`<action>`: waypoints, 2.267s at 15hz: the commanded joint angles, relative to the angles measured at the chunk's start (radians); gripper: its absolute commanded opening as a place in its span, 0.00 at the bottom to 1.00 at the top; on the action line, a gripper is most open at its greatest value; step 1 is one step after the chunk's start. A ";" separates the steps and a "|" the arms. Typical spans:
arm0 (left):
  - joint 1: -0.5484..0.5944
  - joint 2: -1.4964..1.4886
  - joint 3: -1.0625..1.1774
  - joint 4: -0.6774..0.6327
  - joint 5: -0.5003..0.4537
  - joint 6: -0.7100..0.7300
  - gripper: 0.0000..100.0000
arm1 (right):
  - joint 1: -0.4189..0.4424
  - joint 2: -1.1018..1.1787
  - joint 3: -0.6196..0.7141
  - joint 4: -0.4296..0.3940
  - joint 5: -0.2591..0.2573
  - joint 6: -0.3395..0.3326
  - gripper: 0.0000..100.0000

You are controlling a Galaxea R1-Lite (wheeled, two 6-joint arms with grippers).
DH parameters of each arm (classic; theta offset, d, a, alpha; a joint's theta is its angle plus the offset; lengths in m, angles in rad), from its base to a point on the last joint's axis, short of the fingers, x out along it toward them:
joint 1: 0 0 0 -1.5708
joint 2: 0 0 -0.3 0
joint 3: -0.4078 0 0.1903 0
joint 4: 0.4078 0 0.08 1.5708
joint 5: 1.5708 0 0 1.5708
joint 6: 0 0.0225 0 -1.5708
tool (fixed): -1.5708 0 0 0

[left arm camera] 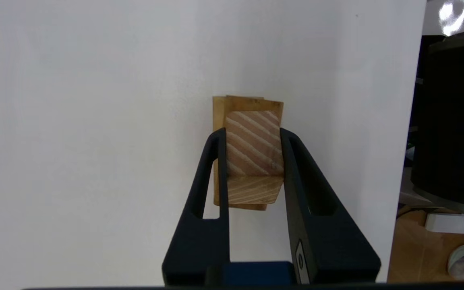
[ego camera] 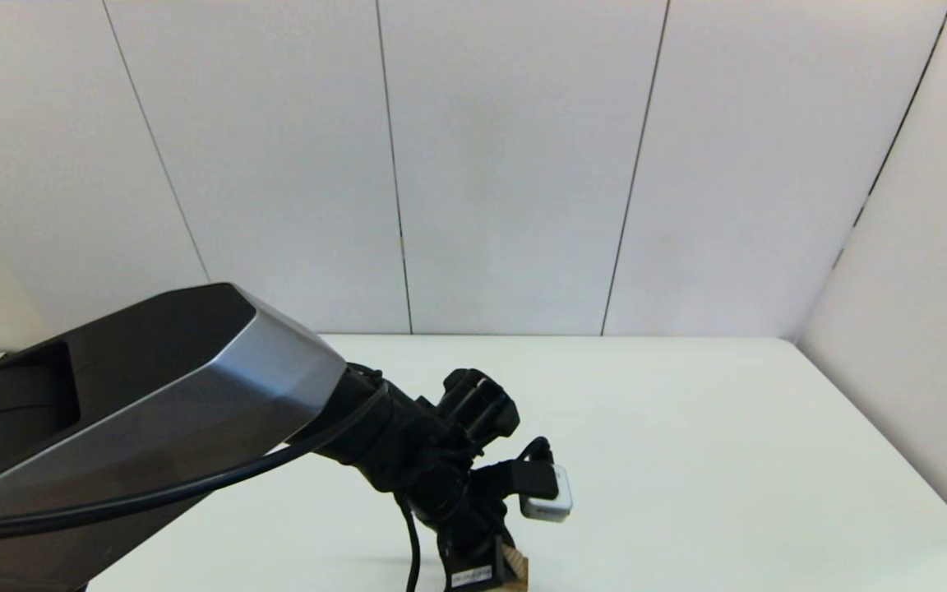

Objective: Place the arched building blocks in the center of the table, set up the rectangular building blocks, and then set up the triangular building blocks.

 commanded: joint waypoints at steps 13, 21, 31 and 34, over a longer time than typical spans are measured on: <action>0.004 0.011 0.021 -0.039 -0.005 0.049 0.00 | 0.000 0.001 0.000 0.001 0.000 0.000 1.00; 0.004 0.012 0.017 -0.041 -0.005 0.052 0.00 | 0.000 0.001 0.000 0.001 0.000 0.000 1.00; 0.027 -0.060 0.000 -0.053 -0.013 0.046 1.00 | 0.000 0.001 0.000 0.001 0.000 0.000 1.00; 0.094 -0.227 -0.006 -0.056 -0.016 0.030 1.00 | 0.000 0.001 0.000 0.001 0.000 0.000 1.00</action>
